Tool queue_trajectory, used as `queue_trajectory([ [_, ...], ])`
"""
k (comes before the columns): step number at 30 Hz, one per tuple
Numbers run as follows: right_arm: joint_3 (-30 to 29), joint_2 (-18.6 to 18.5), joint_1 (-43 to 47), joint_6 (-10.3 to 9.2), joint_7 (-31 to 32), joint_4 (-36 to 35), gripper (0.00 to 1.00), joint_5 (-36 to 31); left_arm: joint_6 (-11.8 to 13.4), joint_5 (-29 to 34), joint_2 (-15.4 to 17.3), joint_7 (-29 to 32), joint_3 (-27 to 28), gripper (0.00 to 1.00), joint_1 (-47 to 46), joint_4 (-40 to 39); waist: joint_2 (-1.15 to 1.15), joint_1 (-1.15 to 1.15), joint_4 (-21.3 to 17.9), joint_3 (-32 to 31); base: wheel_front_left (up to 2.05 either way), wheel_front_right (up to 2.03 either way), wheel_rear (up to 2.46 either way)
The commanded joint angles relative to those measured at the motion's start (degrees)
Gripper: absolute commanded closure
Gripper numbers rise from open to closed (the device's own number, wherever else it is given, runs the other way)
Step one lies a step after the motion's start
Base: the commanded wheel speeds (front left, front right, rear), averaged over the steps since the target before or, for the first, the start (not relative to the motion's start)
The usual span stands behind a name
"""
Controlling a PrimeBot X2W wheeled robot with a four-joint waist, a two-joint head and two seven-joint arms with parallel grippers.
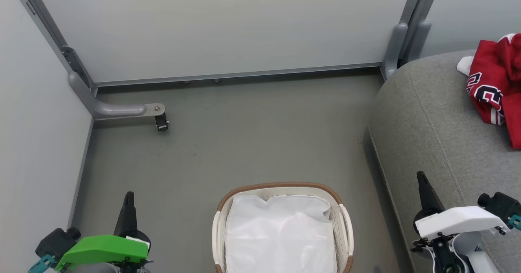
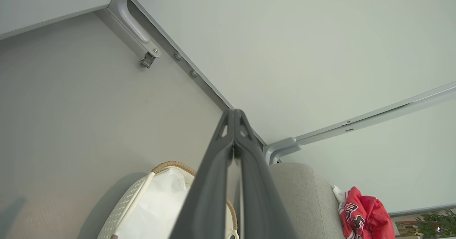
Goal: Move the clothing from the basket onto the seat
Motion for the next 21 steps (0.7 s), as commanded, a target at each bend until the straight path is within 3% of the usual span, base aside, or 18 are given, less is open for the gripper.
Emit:
queue_trajectory([
  [1, -0.4, -0.4, -0.9, -0.02, 0.5, -0.9, 1.00, 1.8, -0.2, -1.7, 0.6, 0.4, 0.5, 1.00, -1.6, -0.7, 0.00, 0.00, -0.1, 0.0, 0.00, 0.00, 0.00],
  [21, -1.5, -0.5, -1.1, -0.03, 3.7, -1.2, 1.00, 14.3, -0.4, -12.6, 0.6, 3.7, 2.6, 1.00, -2.6, -1.7, 0.00, 0.00, -1.0, -0.5, 0.00, 0.00, 0.00],
])
